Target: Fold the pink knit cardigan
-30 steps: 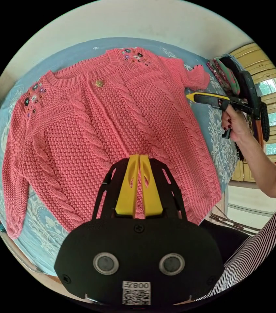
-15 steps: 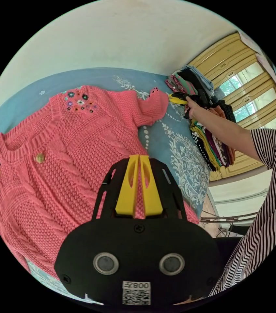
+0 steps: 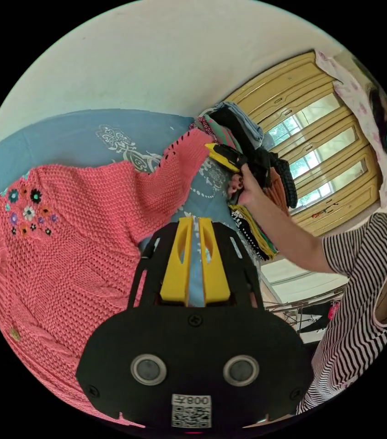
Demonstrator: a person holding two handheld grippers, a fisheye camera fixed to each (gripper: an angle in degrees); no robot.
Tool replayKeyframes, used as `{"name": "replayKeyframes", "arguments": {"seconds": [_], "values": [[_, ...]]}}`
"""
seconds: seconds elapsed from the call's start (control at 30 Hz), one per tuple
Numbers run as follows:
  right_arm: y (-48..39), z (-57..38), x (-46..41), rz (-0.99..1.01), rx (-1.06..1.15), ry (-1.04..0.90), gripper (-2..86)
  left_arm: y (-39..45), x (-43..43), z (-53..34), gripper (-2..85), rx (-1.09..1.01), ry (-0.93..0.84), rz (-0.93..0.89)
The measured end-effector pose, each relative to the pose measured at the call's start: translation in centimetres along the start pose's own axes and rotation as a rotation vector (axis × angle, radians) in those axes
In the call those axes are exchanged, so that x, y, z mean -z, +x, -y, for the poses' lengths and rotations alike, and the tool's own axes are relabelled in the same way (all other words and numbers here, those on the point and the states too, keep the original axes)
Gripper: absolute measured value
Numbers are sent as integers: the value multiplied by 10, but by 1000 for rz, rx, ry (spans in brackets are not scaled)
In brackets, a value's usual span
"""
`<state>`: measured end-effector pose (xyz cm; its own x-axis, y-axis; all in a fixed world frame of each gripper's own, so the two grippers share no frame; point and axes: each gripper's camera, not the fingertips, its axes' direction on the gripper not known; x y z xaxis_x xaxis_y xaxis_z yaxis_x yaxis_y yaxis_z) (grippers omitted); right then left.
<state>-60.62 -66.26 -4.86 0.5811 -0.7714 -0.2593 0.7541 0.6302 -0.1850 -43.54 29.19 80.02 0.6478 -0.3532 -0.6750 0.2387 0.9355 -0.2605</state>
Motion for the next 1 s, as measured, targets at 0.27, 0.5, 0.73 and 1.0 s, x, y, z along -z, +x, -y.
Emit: {"name": "replayKeyframes", "arguments": {"seconds": [0.27, 0.5, 0.73, 1.0], "values": [[-101, -117, 10, 222, 175, -53, 29, -61, 20, 32, 147, 181, 140, -363], [-164, -168, -27, 231, 280, -201, 29, -90, 50, 3, 78, 231, 147, -277], [-241, -203, -53, 302, 346, -263, 30, -121, 123, -62, 40, 299, 260, -287], [-345, -238, -117, 488, 399, -363, 30, -146, 225, -138, 33, 349, 364, -201]]}}
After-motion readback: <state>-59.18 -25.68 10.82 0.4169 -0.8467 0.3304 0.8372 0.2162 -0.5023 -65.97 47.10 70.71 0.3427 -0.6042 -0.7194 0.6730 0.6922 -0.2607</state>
